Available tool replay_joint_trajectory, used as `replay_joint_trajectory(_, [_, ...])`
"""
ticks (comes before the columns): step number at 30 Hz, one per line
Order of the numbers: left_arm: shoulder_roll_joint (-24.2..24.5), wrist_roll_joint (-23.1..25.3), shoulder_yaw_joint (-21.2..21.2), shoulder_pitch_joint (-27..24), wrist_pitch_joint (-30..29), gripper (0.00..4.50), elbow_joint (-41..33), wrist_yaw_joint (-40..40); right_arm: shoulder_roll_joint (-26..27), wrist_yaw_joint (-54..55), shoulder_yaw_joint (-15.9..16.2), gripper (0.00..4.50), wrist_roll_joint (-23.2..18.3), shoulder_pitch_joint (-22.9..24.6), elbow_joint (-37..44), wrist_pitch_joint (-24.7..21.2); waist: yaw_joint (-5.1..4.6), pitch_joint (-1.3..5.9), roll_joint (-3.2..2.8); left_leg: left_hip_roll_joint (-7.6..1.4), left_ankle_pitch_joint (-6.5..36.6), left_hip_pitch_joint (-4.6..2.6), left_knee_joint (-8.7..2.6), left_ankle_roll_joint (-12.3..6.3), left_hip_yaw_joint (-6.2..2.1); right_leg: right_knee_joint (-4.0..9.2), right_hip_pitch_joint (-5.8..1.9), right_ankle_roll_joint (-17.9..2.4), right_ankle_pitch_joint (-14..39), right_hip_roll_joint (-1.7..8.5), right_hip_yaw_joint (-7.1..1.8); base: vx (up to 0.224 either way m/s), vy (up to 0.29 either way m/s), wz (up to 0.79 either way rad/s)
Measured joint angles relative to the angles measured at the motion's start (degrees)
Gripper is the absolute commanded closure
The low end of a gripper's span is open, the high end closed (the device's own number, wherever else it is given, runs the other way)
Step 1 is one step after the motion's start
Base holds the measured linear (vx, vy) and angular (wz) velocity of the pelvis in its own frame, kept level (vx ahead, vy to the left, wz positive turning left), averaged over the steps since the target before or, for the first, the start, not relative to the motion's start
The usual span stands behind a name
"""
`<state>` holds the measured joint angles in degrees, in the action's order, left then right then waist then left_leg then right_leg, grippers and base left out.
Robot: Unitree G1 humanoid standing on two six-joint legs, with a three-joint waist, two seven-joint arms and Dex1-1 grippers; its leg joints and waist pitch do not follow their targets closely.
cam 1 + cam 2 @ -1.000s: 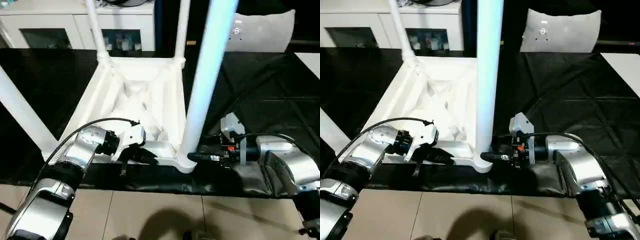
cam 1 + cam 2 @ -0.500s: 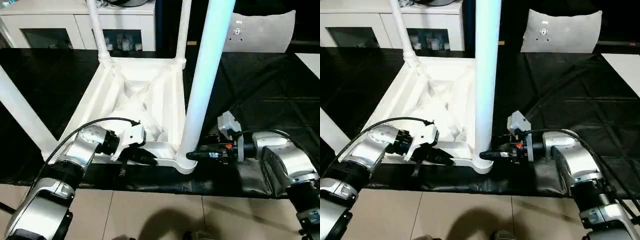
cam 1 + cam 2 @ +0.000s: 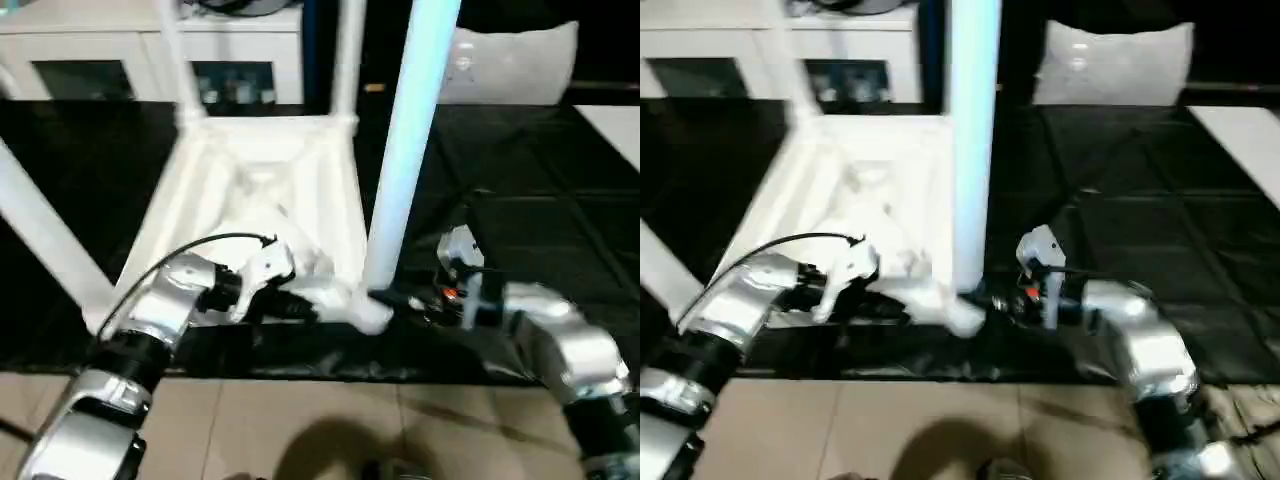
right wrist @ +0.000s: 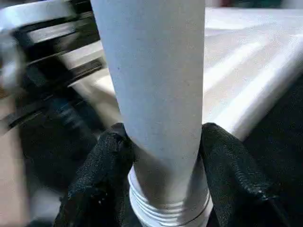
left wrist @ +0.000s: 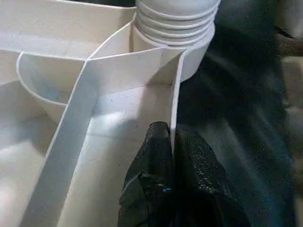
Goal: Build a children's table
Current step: Rotate leg to tighten
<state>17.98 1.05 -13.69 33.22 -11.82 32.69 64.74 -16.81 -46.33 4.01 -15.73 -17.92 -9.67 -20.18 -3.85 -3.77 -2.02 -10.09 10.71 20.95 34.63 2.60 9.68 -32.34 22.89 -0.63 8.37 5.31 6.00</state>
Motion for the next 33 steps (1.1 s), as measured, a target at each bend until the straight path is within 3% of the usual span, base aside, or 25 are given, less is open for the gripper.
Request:
replay_joint_trajectory(2, [-2.11,0.87,0.73,0.18,-2.06,4.5,-0.26,-4.71,3.79,7.26,-0.99,2.6,2.02,-1.06,-0.94,-0.56,-1.6,-0.25,-0.54,-0.17,0.02,0.04,-0.01,0.01,-0.78,1.39,-0.75,0.01,0.0,0.17,1.62,0.0,0.0,0.0])
replay_joint_trajectory(3, [-2.98,0.94,1.06,0.19,-2.94,4.5,-0.26,-6.4,4.86,9.69,-1.14,2.6,2.64,-1.67,-1.49,-0.73,-2.33,-0.54,-1.16,-0.32,0.03,0.0,-0.05,0.01,-1.48,2.43,-1.53,0.01,0.02,0.19,2.8,0.0,0.0,0.0])
replay_joint_trajectory(4, [-4.24,1.24,1.54,0.46,-4.2,4.5,-0.22,-9.34,7.32,14.07,-1.73,2.6,3.82,-2.65,-2.42,-0.94,-2.59,-1.02,-1.61,-0.78,0.05,0.12,-0.29,0.05,-1.63,2.02,-2.21,-0.12,0.9,0.11,3.4,0.0,0.0,0.0])
replay_joint_trajectory(5, [-5.54,1.77,1.53,0.99,-5.43,4.5,-0.2,-11.69,9.4,17.76,-2.72,2.6,4.58,-2.83,-2.69,-0.96,-2.21,-1.18,-1.45,-0.67,0.04,-0.01,-0.38,0.05,-1.26,-1.28,-1.62,-1.21,3.1,0.18,2.66,-0.084,0.014,0.03])
replay_joint_trajectory(6, [-6.75,2.36,1.52,1.11,-6.12,4.5,-0.2,-13.84,10.71,20.5,-3.44,2.6,4.93,-2.92,-3.03,-0.98,-1.85,-1.05,-1.05,-0.37,0.03,-0.19,-0.33,0.06,-0.5,-4.24,-2.14,-1.84,4.24,0.37,1.09,-0.001,-0.058,0.03])
replay_joint_trajectory(7, [-7.4,2.57,2.05,1.24,-6.35,4.5,-0.27,-15.46,11.52,22.65,-3.58,2.6,5.15,-4.31,-4.05,-1.16,-1.06,-0.59,0.74,0.47,0.13,-0.97,-0.28,0.28,0.27,-5.16,-1.46,0.74,4.43,0.8,-1.1,-0.001,-0.058,0.03])
replay_joint_trajectory(8, [-7.83,2.61,2.36,1.28,-6.66,4.5,-0.24,-16.54,12.52,24.45,-3.92,2.6,5.15,-5.32,-4.97,-1.44,-0.63,-0.58,0.47,0.88,0.9,-0.98,0.42,0.91,-0.15,-5.11,-0.93,0.77,4.51,0.92,-0.81,0.036,-0.078,-0.15])
replay_joint_trajectory(9, [-8.58,2.73,2.66,1.32,-6.84,4.5,0.02,-17.88,13.89,26.47,-4.65,2.6,5.15,-6.29,-6.13,-1.52,-0.38,-0.76,0.48,0.93,1.83,-0.56,1.68,0.06,-0.88,-4.7,-0.87,0.75,4.53,1.01,-0.22,0.041,-0.019,-0.36])
replay_joint_trajectory(10, [-9.83,2.87,2.64,1.94,-6.85,4.5,0.34,-19.62,14.93,28.86,-5.57,2.25,5.27,-7.44,-7.0,-1.36,0.02,-0.73,-0.52,1.19,1.66,-0.06,1.55,0.36,-2.31,-4.6,-0.82,0.74,4.54,1.04,0.76,0.041,-0.019,-0.36])
replay_joint_trajectory(11, [-10.54,3.12,2.5,2.58,-6.99,4.5,0.37,-20.44,15.21,29.8,-6.19,2.04,5.29,-7.79,-7.18,-0.83,0.08,-0.6,-1.29,1.09,1.34,0.26,1.54,0.88,-2.98,-4.55,-0.75,0.72,4.51,0.95,1.11,0.083,0.021,-0.22])
replay_joint_trajectory(12, [-10.86,3.32,2.29,2.89,-7.06,4.5,0.38,-21.07,15.74,30.4,-6.74,2.04,5.29,-7.8,-7.35,-0.39,-0.21,-0.52,-1.29,1.06,1.32,0.49,1.29,0.9,-3.05,-4.2,-0.71,0.65,4.47,0.68,0.99,0.0,0.0,0.0])
replay_joint_trajectory(14, [-10.96,3.44,2.02,3.17,-6.95,4.5,0.39,-21.62,15.92,30.46,-6.78,1.76,5.33,-7.59,-7.31,0.34,-0.41,-0.36,-1.44,0.91,1.22,0.76,0.87,0.75,-2.85,-3.0,-0.8,-0.23,3.01,0.01,0.34,0.0,0.0,0.0])
replay_joint_trajectory(18, [-9.07,3.84,1.63,3.3,-5.37,4.5,0.23,-21.39,13.7,25.93,-4.8,1.39,5.32,-4.14,-6.08,1.85,-0.47,-0.3,-1.54,0.78,1.09,1.05,0.84,0.35,-2.64,-2.56,-0.74,-0.59,2.65,-0.07,0.31,0.0,0.0,0.0])
replay_joint_trajectory(22, [-6.91,3.54,1.3,2.65,-2.87,4.5,-0.68,-18.31,9.31,19.02,-2.85,1.11,5.09,-1.38,-6.31,2.96,-0.22,-0.32,-1.52,0.71,1.05,1.52,0.84,0.04,-2.37,-2.58,-0.2,-0.59,2.66,-0.06,0.24,0.0,0.0,0.0])
replay_joint_trajectory(27, [-2.5,2.52,-0.09,0.9,1.21,4.5,-2.0,-11.16,1.48,8.99,-3.24,0.65,3.91,-1.18,-5.98,4.97,1.03,-0.35,-1.48,0.48,0.99,1.51,0.83,-0.07,-1.95,-2.64,-0.05,-0.61,2.64,-0.06,0.2,0.0,0.0,0.0])
replay_joint_trajectory(30, [-0.23,1.79,-0.41,0.12,4.25,4.5,-1.92,-6.62,-2.53,3.21,-3.59,0.54,3.38,-1.39,-5.72,6.26,1.52,-0.41,-1.38,0.16,0.98,1.15,0.83,-0.06,-1.31,-2.65,-0.06,-0.62,2.64,-0.06,0.1,0.0,0.0,0.0])
replay_joint_trajectory(33, [1.93,0.88,-1.76,0.02,7.06,4.5,-1.65,-1.42,-7.02,-7.18,-0.96,0.54,1.58,-1.55,-4.15,7.25,2.25,-0.52,-1.2,0.16,0.99,1.13,0.83,-0.07,-1.08,-2.66,0.01,-0.62,2.63,-0.06,-0.12,0.0,0.0,0.0])
